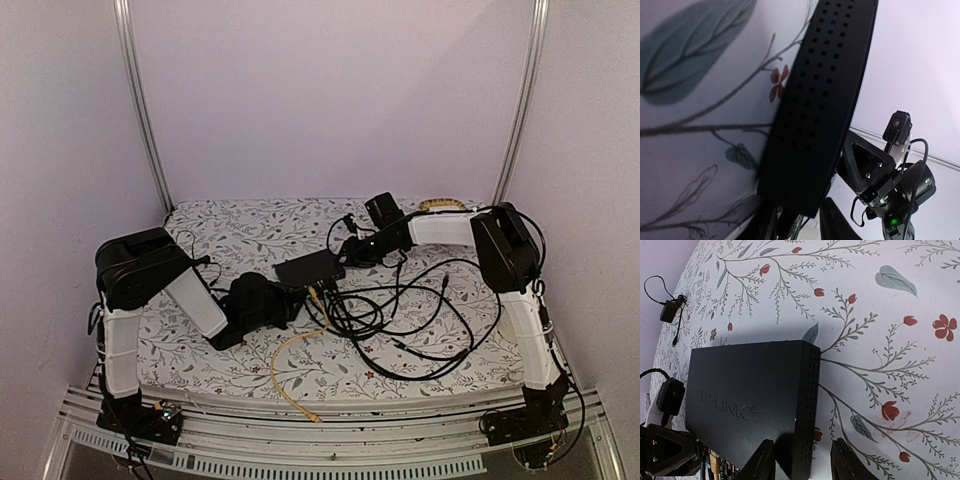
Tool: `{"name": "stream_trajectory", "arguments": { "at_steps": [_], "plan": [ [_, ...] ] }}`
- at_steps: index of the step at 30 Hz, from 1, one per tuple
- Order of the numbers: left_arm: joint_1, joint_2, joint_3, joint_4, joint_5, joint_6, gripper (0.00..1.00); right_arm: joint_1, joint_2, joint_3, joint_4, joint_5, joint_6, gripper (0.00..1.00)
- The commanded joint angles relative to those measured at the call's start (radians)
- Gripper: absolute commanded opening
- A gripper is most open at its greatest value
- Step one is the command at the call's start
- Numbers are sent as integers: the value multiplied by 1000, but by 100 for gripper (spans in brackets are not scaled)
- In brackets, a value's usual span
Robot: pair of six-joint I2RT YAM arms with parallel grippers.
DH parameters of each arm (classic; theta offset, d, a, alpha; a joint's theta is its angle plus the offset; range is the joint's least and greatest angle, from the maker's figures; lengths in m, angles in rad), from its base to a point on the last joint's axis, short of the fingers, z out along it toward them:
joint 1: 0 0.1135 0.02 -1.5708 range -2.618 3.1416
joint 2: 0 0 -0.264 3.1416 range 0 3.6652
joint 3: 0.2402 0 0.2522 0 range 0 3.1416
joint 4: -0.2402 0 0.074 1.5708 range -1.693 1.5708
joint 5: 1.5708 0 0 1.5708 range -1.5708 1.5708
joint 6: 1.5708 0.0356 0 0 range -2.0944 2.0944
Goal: Pull the plug from the switch port
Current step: Pick up the switch port from the center of the board.
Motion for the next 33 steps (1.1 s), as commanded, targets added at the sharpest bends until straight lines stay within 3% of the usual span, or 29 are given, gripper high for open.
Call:
{"name": "stream_trajectory", "arguments": {
  "at_steps": [1, 25, 33],
  "plan": [
    [-5, 71, -71, -209, -9, -91, 33, 2, 31, 10, -54, 21, -13, 40],
    [-3, 80, -107, -231, 7, -166, 30, 2, 31, 14, -62, 29, -14, 40],
    [9, 75, -66, -334, 43, -143, 32, 2, 25, 16, -72, 37, -19, 40]
  ]
}}
